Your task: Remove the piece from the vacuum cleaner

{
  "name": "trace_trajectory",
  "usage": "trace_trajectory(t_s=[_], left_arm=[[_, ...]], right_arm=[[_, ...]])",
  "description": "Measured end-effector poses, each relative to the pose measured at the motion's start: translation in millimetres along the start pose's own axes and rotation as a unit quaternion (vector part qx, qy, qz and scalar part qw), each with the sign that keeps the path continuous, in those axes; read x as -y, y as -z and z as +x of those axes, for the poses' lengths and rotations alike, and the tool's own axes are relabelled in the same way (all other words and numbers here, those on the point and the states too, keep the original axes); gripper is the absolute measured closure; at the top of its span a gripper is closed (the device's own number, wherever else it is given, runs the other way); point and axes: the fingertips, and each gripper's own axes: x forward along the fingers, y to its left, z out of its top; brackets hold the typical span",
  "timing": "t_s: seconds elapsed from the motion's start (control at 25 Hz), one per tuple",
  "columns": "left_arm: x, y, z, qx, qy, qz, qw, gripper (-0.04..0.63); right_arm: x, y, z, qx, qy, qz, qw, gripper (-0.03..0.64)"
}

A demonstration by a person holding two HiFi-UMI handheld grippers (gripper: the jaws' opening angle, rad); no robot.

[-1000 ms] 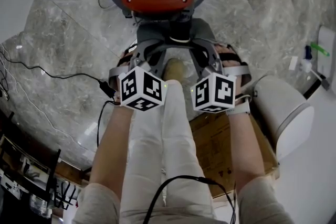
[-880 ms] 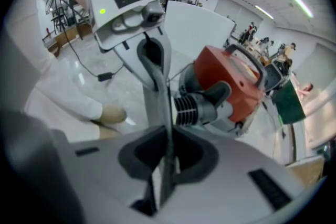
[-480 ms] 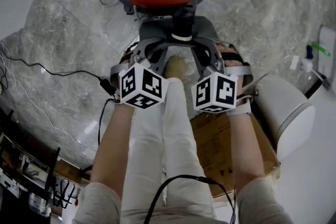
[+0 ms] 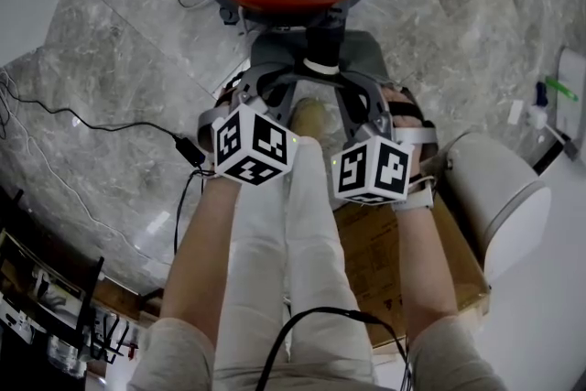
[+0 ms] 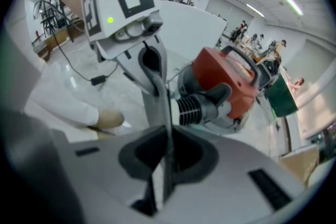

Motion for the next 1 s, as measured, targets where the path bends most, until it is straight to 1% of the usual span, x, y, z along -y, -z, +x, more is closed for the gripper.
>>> trace_trajectory(t_s=[0.32, 0.44, 0.52, 0.6, 0.8, 0.92, 1.0], left_arm=[[2.1, 3.9, 2.3, 0.0, 0.005, -0.01, 0.9999, 0.554], [2.8, 5.7, 5.3, -0.008, 0.006, -0.004, 0.9999, 0.554], [2.9, 5.7, 6.0, -0.011, 0.008, -0.007, 0.9999, 0.554], [3.5, 5.6, 5.3, -0.009, 0.009, -0.015, 0.9998, 0.554], [4.1, 6.7, 7.0, -0.005, 0.005, -0.014, 0.9999, 0.554], [3.4, 7.4, 9.7, -0.001, 0.008, -0.023, 0.9997, 0.554], [4.5, 7.9, 10.4, 0.001, 0.012, -0.036, 0.9993, 0.557]], right_arm=[[-2.1, 0.7, 0.6, 0.002, 0.011, 0.002, 1.0, 0.574], [-1.8, 2.0, 3.0, 0.004, 0.011, 0.0, 1.0, 0.574], [-1.2, 2.0, 2.9, 0.003, 0.012, -0.004, 1.0, 0.574], [-0.9, 1.7, 1.6, 0.001, 0.017, -0.005, 1.0, 0.574], [-0.6, 2.3, 2.3, 0.008, 0.026, 0.001, 1.0, 0.574], [0.6, 1.8, 3.1, 0.009, 0.028, -0.005, 1.0, 0.574], [0.4, 1.7, 2.3, 0.011, 0.028, 0.0, 1.0, 0.574]])
